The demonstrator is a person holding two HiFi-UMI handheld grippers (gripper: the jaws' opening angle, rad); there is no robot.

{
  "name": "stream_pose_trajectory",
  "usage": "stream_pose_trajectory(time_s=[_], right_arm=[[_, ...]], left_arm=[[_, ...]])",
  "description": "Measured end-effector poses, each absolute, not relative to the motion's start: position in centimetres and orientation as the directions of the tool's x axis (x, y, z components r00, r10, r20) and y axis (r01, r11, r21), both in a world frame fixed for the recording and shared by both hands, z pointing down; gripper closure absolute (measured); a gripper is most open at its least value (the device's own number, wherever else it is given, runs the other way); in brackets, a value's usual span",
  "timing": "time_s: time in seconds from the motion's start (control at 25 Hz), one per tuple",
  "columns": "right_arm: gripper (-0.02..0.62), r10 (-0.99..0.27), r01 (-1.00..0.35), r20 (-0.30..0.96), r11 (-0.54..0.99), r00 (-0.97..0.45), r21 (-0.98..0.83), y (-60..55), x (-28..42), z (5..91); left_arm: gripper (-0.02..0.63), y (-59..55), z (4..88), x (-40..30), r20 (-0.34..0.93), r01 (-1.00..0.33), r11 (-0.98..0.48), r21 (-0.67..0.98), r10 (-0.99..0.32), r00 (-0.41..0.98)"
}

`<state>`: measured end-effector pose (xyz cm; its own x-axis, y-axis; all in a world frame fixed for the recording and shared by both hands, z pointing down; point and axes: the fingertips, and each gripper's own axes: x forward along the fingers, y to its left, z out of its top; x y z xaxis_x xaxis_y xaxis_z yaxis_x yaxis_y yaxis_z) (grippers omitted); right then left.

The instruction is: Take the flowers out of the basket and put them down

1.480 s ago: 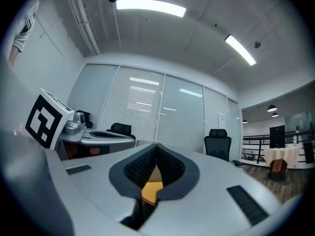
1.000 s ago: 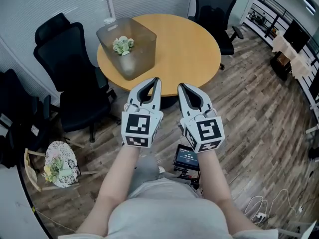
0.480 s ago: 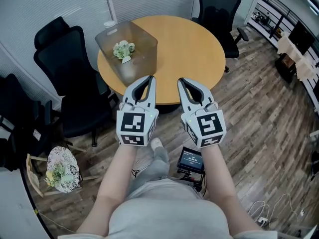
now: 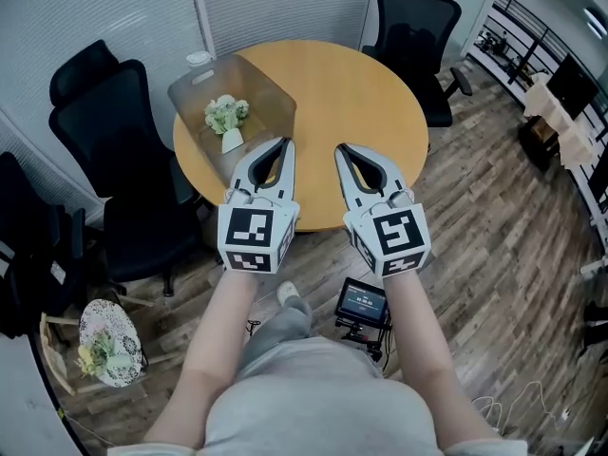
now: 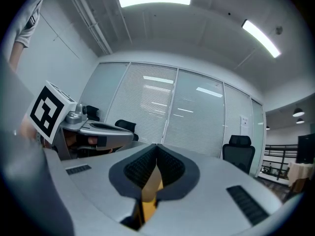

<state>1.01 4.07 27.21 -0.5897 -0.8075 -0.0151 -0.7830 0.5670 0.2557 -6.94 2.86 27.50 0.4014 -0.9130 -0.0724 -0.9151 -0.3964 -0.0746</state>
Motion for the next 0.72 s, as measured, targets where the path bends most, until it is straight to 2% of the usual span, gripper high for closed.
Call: stream_pose_trajectory(time_s=[0.52, 0.72], right_arm=[[0.571, -0.769, -0.746, 0.03, 0.629, -0.639, 0.219, -6.6, -2.1, 28.7], [0.571, -0.752, -0.731, 0.045, 0.651, -0.657, 0.203, -10.0, -3.2, 29.2]], left_arm=[[0.601, -7.3, 28.1, -12.2, -0.027, -0.951, -0.307, -0.039, -0.951, 0.308], [0.601, -10.3, 28.8, -13.5, 0.03, -0.945, -0.326, -0.032, -0.945, 0.325]])
